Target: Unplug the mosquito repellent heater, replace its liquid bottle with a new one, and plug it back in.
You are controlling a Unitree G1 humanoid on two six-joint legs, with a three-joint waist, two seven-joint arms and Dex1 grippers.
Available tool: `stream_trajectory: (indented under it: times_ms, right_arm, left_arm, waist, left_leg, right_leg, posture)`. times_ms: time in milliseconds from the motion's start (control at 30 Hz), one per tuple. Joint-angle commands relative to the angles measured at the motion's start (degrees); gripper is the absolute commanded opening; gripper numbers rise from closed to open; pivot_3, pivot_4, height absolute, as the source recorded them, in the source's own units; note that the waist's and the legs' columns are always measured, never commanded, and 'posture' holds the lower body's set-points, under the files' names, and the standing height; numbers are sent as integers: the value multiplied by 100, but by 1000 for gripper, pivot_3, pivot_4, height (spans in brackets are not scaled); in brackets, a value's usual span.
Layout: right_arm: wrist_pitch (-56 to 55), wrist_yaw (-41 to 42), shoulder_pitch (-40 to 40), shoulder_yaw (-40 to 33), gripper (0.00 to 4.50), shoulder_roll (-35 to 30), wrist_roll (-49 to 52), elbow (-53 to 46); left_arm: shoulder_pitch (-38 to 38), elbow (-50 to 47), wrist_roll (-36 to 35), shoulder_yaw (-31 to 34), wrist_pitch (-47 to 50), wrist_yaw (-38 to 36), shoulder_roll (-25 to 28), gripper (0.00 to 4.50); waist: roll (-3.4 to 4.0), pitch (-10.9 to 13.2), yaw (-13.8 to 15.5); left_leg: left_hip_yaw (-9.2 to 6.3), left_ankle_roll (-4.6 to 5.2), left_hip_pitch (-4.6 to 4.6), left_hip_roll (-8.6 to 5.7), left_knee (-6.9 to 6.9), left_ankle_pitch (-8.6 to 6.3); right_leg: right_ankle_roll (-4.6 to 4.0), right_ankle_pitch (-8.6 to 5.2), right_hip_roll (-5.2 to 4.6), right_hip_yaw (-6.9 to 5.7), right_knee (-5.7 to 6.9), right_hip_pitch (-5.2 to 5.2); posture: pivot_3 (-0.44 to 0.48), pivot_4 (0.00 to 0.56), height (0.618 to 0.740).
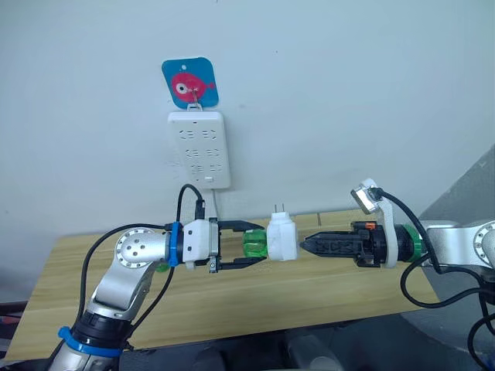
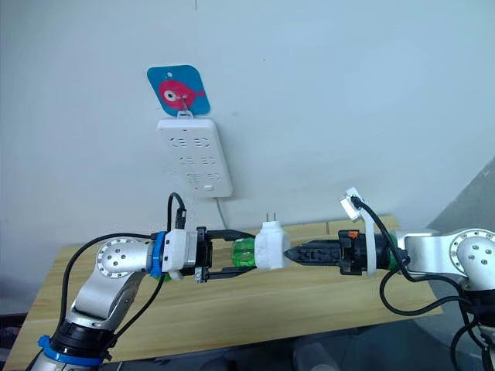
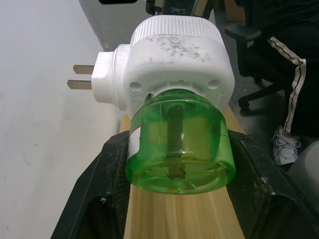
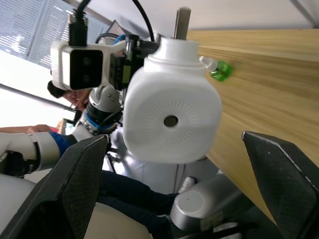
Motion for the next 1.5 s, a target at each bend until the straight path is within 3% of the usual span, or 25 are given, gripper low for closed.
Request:
stream_trajectory:
  times_ms: [33, 400, 500, 600, 633, 733, 967, 1067, 1200, 1400, 1500]
  right_arm:
    - [24, 102, -180, 87, 4500, 159, 59, -6]
    - [-7, 16, -404, 343, 4500, 746, -97, 8]
    - [-3, 30, -420, 348, 3960, 811, -76, 22]
    - [-2, 55, -434, 349, 3013, 844, -67, 15]
    - [1, 60, -436, 345, 2989, 850, -73, 11]
    - [9, 134, -458, 321, 2989, 883, -147, -39]
    - [184, 1295, -737, 182, 2989, 813, -1218, -603]
    - [204, 1688, -795, 162, 2989, 804, -1494, -746]
    - [168, 1752, -780, 140, 2989, 883, -1592, -741]
    - [177, 1532, -669, 29, 2989, 899, -1448, -562]
    - [174, 1359, -539, -58, 2989, 836, -1286, -389]
  left_arm:
    - [-8, -278, -18, -13, -150, 15, 12, 2261]
    - [7, -382, -30, -43, -120, 71, -4, 2261]
    - [-7, -376, -14, -59, -143, 53, 4, 2261]
    - [-11, -393, -54, -57, -69, 77, 12, 2261]
    - [-14, -408, -76, -55, -25, 85, 17, 2261]
    - [19, -707, -460, -110, 761, -113, 310, 2261]
    - [-766, -1002, -2742, 16, 4836, -184, 1485, 2261]
    - [-1092, -830, -3209, 1, 5578, -257, 1625, 2261]
    - [-1045, -727, -2785, 105, 4899, -340, 1411, 2261]
    - [-468, -948, -1829, 252, 3375, -578, 1366, 4219]
    - [-2, -1095, -1352, 545, 2447, -416, 1239, 4225]
  waist:
    - [-2, 2, 4]
    - [0, 9, 11]
    - [0, 9, 15]
    - [0, 10, 16]
    - [0, 10, 16]
    - [-1, 11, 12]
    - [-7, 44, 17]
    - [-3, 57, 18]
    - [-5, 78, 27]
    - [-4, 83, 26]
    - [-5, 84, 32]
  left_leg:
    - [-1, 0, 0, 0, 0, 0]
    - [-6, 0, -2, 0, -1, 0]
    - [-6, 0, -2, 0, 0, 0]
    - [-7, 0, -3, 0, -1, 0]
    - [-7, 0, -2, 0, -2, 0]
    - [-8, 0, -3, 0, -2, 0]
    - [-17, 0, -5, 0, -2, 0]
    - [-20, 0, -5, 0, -4, 0]
    - [-20, -1, -10, 0, -9, 0]
    - [-16, -1, -9, 0, -9, 1]
    - [-12, -1, -9, 0, -9, 0]
  right_leg:
    - [1, -1, 0, -1, 0, 1]
    - [1, -1, 0, -6, 0, -1]
    - [1, -1, 0, -7, 0, 0]
    - [1, 0, 0, -7, -1, -1]
    - [1, -1, 0, -7, 0, -1]
    - [2, -1, 1, -8, 0, -2]
    - [22, -13, 1, -20, 6, -6]
    - [22, -14, 3, -24, 4, -8]
    - [10, -13, 3, -24, -1, -13]
    - [-4, -5, 3, -20, 1, -13]
    - [-4, -5, 1, -15, -1, -13]
  posture:
    - [-157, 112, 735]
    - [-146, 104, 735]
    - [-143, 102, 735]
    - [-143, 102, 735]
    - [-143, 102, 735]
    - [-143, 98, 735]
    - [-138, 97, 735]
    - [-142, 99, 735]
    - [-144, 99, 735]
    - [-140, 99, 735]
    - [-137, 100, 735]
